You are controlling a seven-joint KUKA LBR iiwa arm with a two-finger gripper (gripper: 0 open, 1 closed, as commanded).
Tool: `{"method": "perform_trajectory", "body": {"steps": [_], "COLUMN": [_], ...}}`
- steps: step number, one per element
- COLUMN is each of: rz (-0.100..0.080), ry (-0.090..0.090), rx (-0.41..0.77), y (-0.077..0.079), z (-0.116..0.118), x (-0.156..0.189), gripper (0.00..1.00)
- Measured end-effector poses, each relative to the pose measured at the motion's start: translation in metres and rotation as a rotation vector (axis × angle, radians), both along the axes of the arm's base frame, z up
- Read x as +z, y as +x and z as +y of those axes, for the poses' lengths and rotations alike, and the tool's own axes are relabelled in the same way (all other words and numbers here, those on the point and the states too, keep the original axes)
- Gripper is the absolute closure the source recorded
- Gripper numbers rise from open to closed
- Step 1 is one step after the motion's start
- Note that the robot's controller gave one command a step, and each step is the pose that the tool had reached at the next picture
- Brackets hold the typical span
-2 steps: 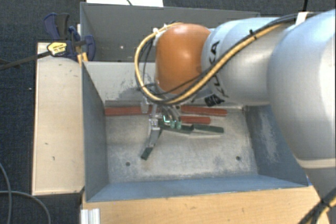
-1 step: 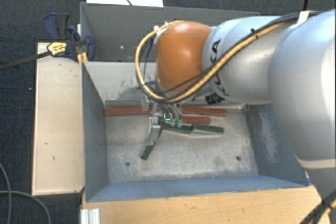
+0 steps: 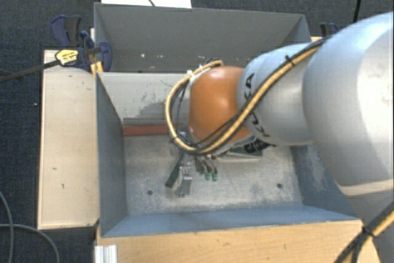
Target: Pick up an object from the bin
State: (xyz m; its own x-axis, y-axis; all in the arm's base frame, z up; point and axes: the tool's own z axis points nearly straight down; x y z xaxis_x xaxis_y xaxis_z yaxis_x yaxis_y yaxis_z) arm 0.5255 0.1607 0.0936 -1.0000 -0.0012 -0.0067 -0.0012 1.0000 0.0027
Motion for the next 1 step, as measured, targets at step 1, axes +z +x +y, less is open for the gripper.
{"method": "perform_trajectory", "body": {"steps": [1], "rz": [0.004], "ry": [-0.003], "rx": [0.434], "y": [0.0605], "z": [-0.0226], "x": [-0.0175], "gripper": [1.00]}}
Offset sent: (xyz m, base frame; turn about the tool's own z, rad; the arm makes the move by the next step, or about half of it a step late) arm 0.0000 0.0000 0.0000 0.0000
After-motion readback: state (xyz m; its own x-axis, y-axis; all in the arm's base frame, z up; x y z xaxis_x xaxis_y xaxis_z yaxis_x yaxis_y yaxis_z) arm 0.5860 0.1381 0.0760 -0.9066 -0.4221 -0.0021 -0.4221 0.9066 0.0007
